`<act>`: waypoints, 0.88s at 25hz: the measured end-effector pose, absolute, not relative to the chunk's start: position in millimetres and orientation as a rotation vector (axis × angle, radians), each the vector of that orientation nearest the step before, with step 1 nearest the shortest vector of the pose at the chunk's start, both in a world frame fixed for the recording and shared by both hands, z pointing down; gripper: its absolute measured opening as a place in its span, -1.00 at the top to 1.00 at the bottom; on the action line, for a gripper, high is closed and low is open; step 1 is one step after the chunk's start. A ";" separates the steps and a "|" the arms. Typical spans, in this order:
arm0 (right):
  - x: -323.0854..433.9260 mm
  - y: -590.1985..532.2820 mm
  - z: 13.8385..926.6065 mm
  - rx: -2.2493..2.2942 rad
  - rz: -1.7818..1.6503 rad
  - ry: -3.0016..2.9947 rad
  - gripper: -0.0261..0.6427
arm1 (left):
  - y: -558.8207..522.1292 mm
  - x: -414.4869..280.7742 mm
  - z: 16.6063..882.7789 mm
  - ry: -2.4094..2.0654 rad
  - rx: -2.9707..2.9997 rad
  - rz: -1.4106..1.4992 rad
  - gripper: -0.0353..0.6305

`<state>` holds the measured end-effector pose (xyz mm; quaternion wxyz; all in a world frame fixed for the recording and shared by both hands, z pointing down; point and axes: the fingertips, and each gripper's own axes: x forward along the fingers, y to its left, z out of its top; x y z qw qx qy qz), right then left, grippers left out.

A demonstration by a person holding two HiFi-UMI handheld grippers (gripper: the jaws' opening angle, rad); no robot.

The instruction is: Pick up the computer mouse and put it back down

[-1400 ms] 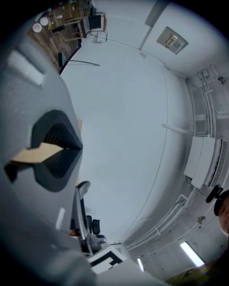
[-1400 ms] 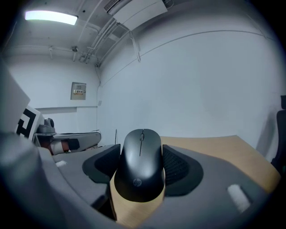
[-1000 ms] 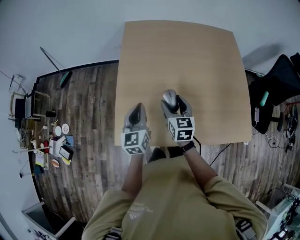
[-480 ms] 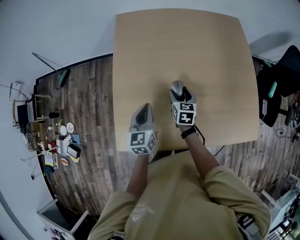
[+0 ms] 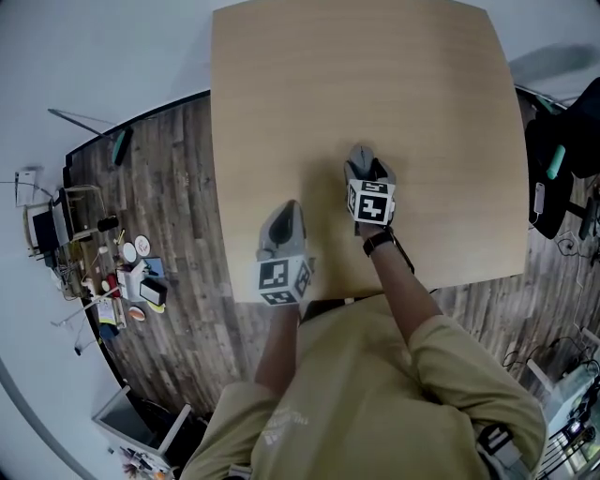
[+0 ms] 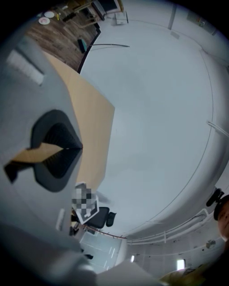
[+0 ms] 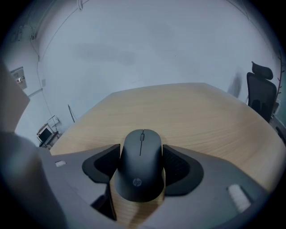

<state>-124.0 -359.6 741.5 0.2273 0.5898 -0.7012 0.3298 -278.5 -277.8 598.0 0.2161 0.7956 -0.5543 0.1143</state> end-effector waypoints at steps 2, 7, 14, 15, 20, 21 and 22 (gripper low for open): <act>-124.5 -357.4 750.5 1.613 0.906 -1.914 0.02 | -278.7 -277.9 602.3 -1.531 2.203 0.327 0.89; -119.6 -353.9 765.7 1.607 0.896 -1.860 0.02 | -281.9 -276.2 600.8 -1.520 2.218 0.330 0.89; -117.3 -342.0 728.5 1.615 0.820 -1.945 0.05 | -275.6 -273.3 577.9 -1.523 2.280 0.305 0.89; -116.6 -338.4 715.8 1.622 0.795 -1.973 0.11 | -274.7 -273.4 572.6 -1.524 2.291 0.296 0.89; -116.4 -311.9 640.6 1.652 0.646 -2.128 0.44 | -265.9 -274.9 543.1 -1.532 2.342 0.245 0.89; -116.4 -306.1 625.2 1.663 0.618 -2.161 0.48 | -263.8 -274.3 537.5 -1.532 2.354 0.235 0.89; -116.5 -300.2 610.2 1.674 0.588 -2.192 0.52 | -262.0 -273.5 532.0 -1.531 2.367 0.226 0.89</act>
